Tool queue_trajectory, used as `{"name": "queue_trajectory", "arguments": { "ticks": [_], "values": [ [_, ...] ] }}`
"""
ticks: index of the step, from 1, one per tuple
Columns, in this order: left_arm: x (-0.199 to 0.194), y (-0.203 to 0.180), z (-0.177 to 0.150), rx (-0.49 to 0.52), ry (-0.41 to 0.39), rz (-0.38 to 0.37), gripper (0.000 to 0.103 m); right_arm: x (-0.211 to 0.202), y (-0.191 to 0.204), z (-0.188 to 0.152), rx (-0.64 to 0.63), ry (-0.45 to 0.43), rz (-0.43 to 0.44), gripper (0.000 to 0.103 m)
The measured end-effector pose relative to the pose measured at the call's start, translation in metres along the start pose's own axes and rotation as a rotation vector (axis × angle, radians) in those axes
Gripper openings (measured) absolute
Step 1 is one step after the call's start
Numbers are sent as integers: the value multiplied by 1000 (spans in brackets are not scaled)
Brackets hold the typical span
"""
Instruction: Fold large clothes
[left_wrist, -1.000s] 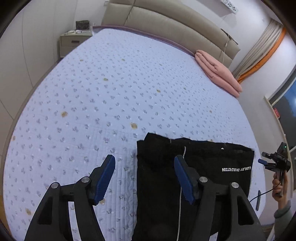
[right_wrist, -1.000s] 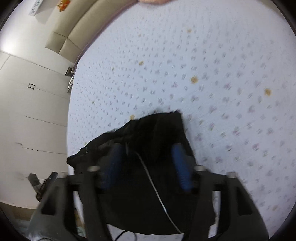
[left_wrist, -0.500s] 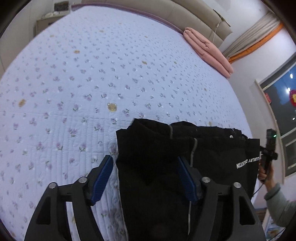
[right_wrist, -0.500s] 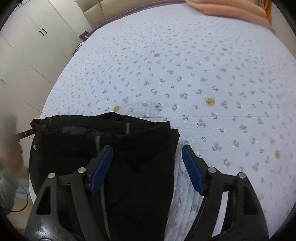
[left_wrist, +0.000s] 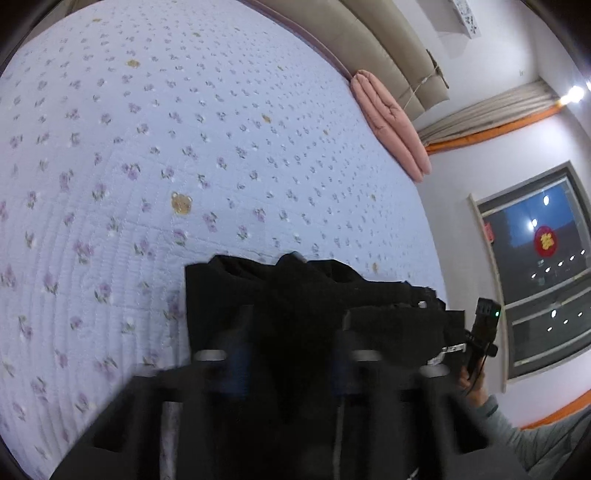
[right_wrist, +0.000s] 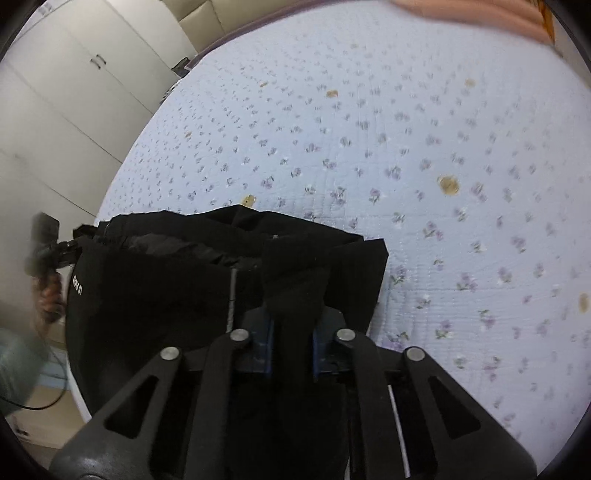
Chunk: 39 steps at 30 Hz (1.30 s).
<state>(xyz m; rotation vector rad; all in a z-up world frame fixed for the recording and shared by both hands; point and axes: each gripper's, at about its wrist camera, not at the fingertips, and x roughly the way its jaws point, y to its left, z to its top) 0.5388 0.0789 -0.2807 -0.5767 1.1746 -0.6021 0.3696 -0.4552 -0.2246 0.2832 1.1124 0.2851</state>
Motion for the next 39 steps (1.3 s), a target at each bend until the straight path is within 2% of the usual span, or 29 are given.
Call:
{"name": "queue_trajectory", "arguments": {
  "ticks": [1,6,7,10,12,14,16,20,23,24,26,29,33,34,35,36,37,39],
  "values": [
    [-3,-3,-2,0,-18,9,15,-5,2,0,-5,-13,-18,10],
    [-43,-30,-4,51,-138,44,11,-52,22,8,-52,-127,-164,8],
    [-59,-41,-1,70,-187,40,11,-59,25,11,-58,-145,-186,8],
    [-88,-63,11,109,-268,26,11,-83,35,27,-70,-207,-228,7],
    [-90,-71,21,126,-294,47,11,-85,41,42,-91,-232,-266,7],
    [-78,-66,35,112,-294,92,11,-72,40,56,-96,-231,-300,8],
    [-52,-47,46,52,-262,135,11,-46,30,69,-69,-197,-316,8],
    [9,-1,47,-32,-167,248,11,33,6,76,-49,-40,-394,10],
    [37,25,37,-96,-111,252,13,76,-12,62,-15,79,-398,13],
    [42,34,34,-128,-105,234,13,83,-15,58,-13,93,-399,13],
    [42,40,33,-153,-115,210,14,86,-14,55,-18,90,-420,16],
    [37,33,39,-121,-108,235,16,85,-21,57,10,100,-410,18],
    [10,31,47,-127,-136,285,42,75,-24,63,33,102,-419,24],
    [4,32,47,-138,-150,285,47,69,-26,64,44,99,-420,30],
    [-3,31,47,-146,-158,287,48,61,-28,63,66,93,-414,34],
    [-12,33,47,-155,-169,296,48,54,-27,63,85,88,-411,47],
    [-24,34,46,-160,-178,320,48,47,-21,57,103,80,-407,56],
    [-40,32,43,-152,-203,360,46,27,-21,50,127,48,-383,56]
  ]
}}
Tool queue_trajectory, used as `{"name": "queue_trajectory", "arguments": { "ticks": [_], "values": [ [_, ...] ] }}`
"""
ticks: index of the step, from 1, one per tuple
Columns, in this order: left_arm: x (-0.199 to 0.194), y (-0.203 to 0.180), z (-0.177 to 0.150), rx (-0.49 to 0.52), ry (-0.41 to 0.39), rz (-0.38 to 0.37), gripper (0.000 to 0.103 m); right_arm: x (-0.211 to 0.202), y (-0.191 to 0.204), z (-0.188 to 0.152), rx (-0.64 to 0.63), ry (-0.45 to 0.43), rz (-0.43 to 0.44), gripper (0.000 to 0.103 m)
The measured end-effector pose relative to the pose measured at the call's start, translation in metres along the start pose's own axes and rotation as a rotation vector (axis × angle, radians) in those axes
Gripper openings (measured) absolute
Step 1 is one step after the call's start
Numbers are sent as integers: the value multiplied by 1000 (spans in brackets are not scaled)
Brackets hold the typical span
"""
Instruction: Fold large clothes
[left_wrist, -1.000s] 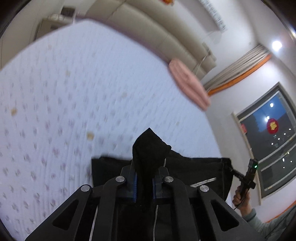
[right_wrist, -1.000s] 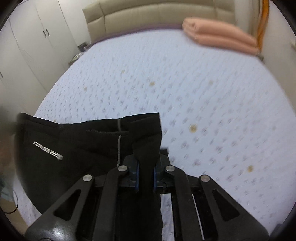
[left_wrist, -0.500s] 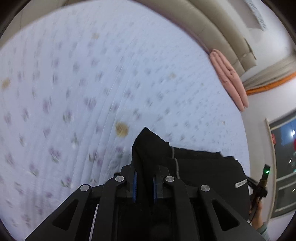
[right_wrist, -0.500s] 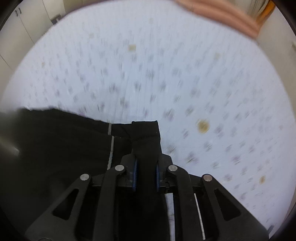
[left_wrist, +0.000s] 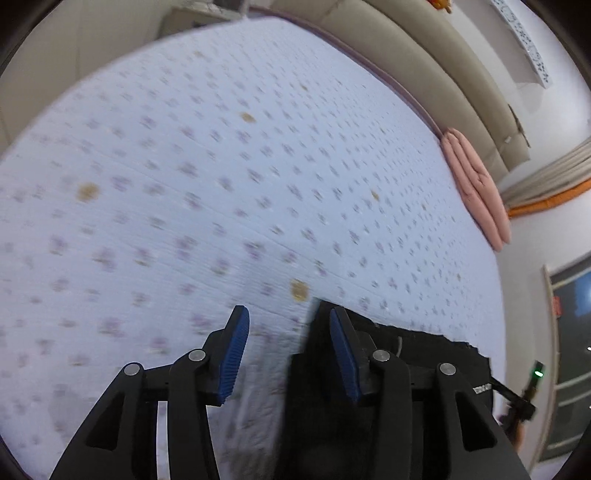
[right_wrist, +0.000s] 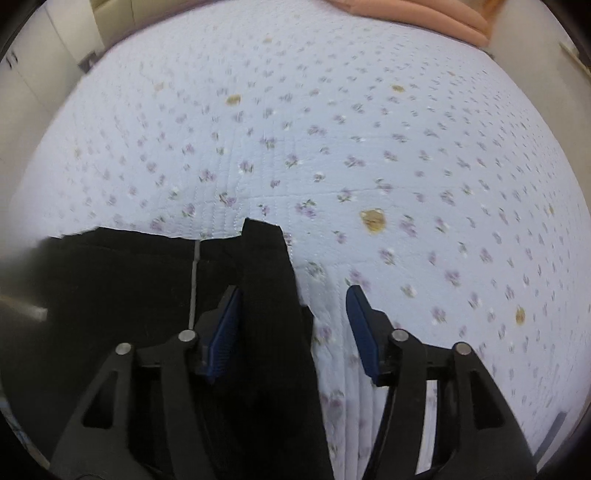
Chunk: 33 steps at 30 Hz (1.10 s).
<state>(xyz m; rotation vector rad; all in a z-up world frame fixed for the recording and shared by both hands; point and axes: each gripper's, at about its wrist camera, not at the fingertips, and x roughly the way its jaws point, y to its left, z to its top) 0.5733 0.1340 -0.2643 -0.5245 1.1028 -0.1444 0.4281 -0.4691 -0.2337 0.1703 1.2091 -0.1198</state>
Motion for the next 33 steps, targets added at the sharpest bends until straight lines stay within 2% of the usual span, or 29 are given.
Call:
{"name": "queue_trajectory", "arguments": {
  "ticks": [1,5,8,11,14,19,24,27,29,30,33],
  "values": [
    [-13,-1,0,16,-20,20,45,-10,-2,-3,13,-18,-3,56],
    [-54,-20,-13,106,-80,23,45,-59,-5,-18,27,-91,8,56],
    [-76,-44,-29,163,-91,13,45,-86,6,-25,-7,-126,16,56],
    [-90,-83,-59,254,-90,-6,45,-108,32,-40,-52,-144,78,56],
    [-96,-125,-105,348,-60,-79,45,-117,66,-58,-112,-149,120,54],
    [-83,-186,-167,489,13,-143,45,-119,114,-86,-204,-133,209,51],
    [-57,-217,-202,536,86,-165,45,-112,139,-98,-255,-128,230,51],
    [-31,-220,-216,541,136,-159,45,-96,146,-104,-270,-104,235,43],
    [-9,-218,-225,559,171,-103,45,-80,154,-110,-292,-77,206,31],
    [9,-213,-229,555,198,-78,45,-62,158,-114,-309,-42,163,28],
    [33,-198,-227,471,246,-81,44,-24,162,-123,-323,22,121,24]
  ]
}}
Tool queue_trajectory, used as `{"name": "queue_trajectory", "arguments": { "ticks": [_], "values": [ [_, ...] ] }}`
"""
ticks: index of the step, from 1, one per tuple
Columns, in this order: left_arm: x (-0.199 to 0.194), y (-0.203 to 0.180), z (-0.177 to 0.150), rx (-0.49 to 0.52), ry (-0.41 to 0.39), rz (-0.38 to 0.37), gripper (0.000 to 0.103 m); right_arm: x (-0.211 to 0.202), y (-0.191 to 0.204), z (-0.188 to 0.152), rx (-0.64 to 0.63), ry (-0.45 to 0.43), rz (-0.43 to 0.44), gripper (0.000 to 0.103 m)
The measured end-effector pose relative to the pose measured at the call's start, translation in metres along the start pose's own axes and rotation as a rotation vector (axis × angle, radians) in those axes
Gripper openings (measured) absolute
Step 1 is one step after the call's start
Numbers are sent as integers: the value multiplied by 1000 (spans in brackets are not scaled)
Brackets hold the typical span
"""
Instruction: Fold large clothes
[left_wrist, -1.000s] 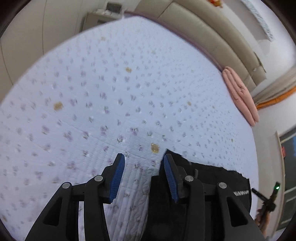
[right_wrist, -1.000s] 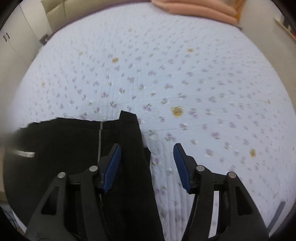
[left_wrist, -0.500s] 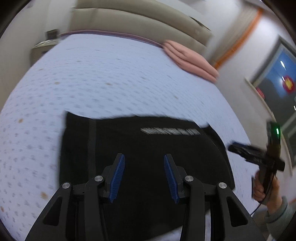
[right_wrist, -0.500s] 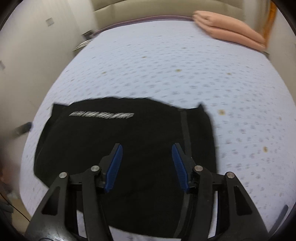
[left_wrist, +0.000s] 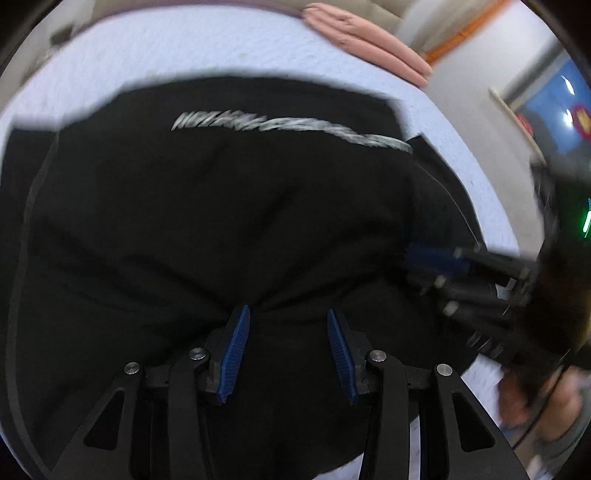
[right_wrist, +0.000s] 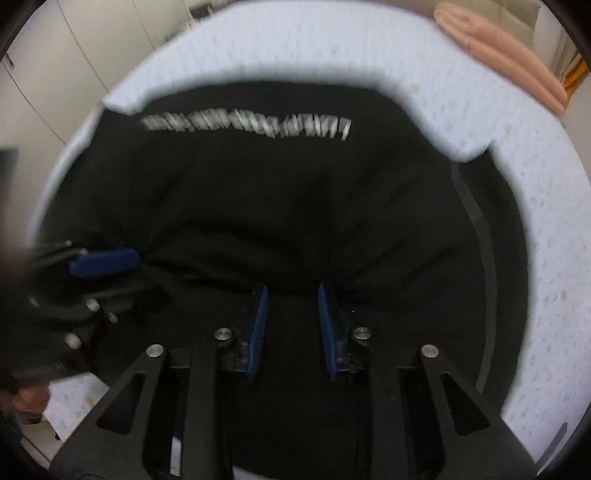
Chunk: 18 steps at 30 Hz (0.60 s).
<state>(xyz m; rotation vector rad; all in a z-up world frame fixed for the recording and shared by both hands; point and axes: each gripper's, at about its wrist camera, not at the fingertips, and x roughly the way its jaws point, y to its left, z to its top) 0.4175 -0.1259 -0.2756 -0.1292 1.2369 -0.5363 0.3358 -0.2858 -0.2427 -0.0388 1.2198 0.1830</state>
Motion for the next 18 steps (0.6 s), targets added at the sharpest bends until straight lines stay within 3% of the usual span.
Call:
{"name": "queue_trajectory", "arguments": {
  "ticks": [4,9,14,18],
  "values": [
    [-2,3,-1,-12,-10,-12,44,6,-3,0,14,-4,2,24],
    [-27,2,1,-4,-56,-52,45,-15,-18,8,35,-24,80,25],
    [-54,15,33,-36,-175,12,45,-38,-33,47,70,-142,79,29],
    [-35,40,52,-97,-134,49,45,-12,-36,81,89,-126,72,29]
  ]
}}
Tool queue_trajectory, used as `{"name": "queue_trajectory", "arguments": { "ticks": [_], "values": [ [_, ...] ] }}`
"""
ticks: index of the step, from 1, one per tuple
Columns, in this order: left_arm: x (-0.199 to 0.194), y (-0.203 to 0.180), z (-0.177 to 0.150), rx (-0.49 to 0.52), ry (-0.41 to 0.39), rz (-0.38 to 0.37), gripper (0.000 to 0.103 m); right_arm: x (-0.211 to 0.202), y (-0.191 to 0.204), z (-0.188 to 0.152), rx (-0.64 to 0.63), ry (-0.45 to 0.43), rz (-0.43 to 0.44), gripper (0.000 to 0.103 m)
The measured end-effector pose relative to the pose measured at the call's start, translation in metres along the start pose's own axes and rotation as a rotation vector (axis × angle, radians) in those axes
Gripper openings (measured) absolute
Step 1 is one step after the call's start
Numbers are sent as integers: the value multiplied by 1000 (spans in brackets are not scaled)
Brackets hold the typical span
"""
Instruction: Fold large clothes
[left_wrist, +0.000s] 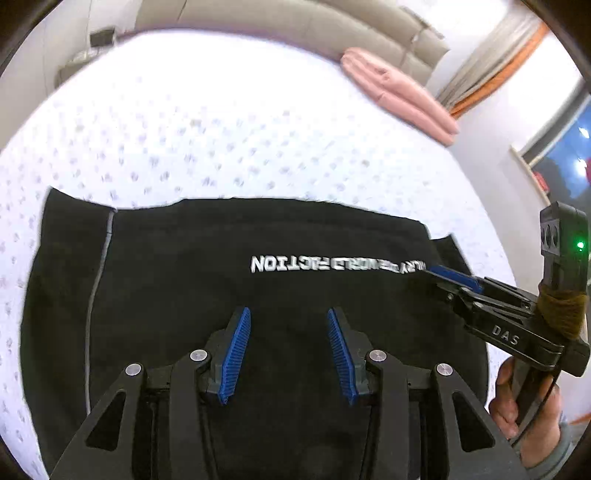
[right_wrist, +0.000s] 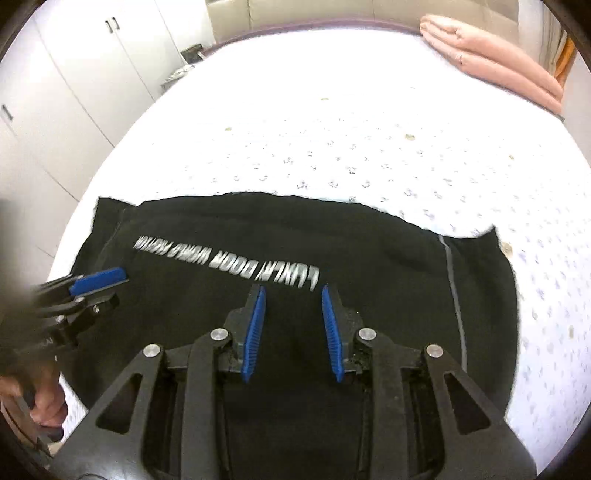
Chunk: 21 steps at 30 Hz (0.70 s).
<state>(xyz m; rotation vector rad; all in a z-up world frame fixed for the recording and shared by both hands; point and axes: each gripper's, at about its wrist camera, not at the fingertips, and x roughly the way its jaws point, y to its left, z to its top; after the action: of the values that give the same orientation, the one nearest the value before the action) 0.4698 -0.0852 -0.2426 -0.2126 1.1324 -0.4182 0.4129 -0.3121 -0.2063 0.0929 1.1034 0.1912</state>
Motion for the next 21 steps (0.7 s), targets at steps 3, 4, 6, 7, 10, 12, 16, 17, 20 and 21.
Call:
{"name": "queue_trajectory", "arguments": {
  "ticks": [3,4,6,7,10,12,16,17,20,21],
  "values": [
    [16,5,2,3,32,30,45,33,-2,5,-12,68,-30,29],
    [20,7,0,6,37,36,44,39,-4,4,-10,79,-28,29],
    [25,6,-4,12,42,44,44,46,-6,2,-9,94,-19,29],
    [26,6,-5,14,41,46,44,47,-7,3,-9,95,-17,30],
    [36,4,0,20,39,52,44,54,-1,4,-30,93,-29,30],
    [35,3,1,36,36,56,44,55,1,4,-33,90,-30,31],
    [23,3,7,30,17,14,45,39,-2,0,-17,66,3,32],
    [20,5,9,28,12,7,45,30,-4,-3,-13,54,13,34],
    [-11,11,3,24,-26,16,46,0,-15,-13,9,12,26,47],
    [-21,15,0,27,-37,24,49,-12,-22,-19,23,-1,36,51]
  ]
}}
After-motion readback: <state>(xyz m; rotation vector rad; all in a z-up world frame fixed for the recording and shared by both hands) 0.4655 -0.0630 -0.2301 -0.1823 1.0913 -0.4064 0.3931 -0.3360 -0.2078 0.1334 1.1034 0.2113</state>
